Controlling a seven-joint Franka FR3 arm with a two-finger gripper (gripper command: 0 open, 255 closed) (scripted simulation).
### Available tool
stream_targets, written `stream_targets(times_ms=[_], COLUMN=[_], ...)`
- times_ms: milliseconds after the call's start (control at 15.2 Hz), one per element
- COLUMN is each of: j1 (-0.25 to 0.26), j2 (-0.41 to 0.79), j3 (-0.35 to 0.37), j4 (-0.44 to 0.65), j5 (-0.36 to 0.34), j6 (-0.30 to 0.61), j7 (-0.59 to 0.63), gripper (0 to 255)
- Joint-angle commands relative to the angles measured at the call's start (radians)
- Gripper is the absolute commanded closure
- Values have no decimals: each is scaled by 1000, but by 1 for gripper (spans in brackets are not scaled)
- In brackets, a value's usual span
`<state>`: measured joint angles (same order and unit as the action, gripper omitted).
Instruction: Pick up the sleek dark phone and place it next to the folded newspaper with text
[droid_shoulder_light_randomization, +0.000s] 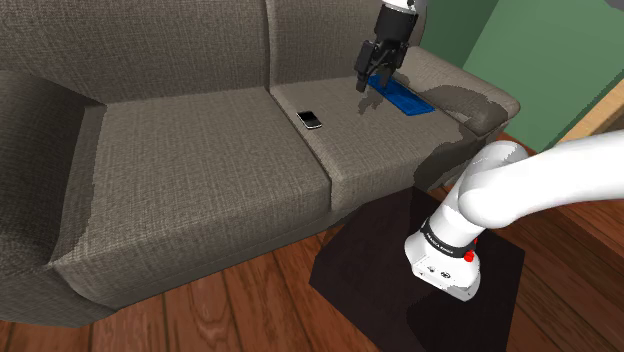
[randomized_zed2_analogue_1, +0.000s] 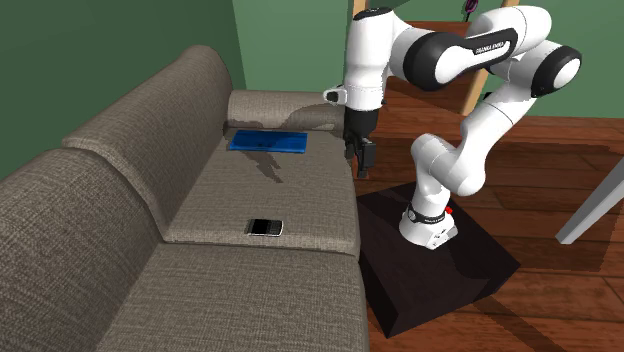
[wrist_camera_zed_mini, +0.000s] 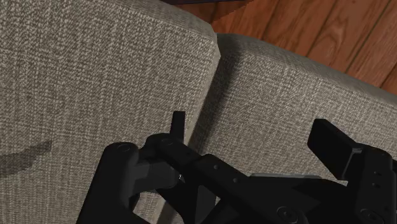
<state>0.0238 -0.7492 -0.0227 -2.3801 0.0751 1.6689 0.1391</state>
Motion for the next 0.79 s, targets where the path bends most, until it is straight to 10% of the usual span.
stream_targets(times_ms=[0, 726], j1=[0, -28], j2=[0, 375], j3=[0, -41], j4=[0, 64], j5=[0, -17], j6=[0, 289], j7=[0, -35], gripper=[0, 0])
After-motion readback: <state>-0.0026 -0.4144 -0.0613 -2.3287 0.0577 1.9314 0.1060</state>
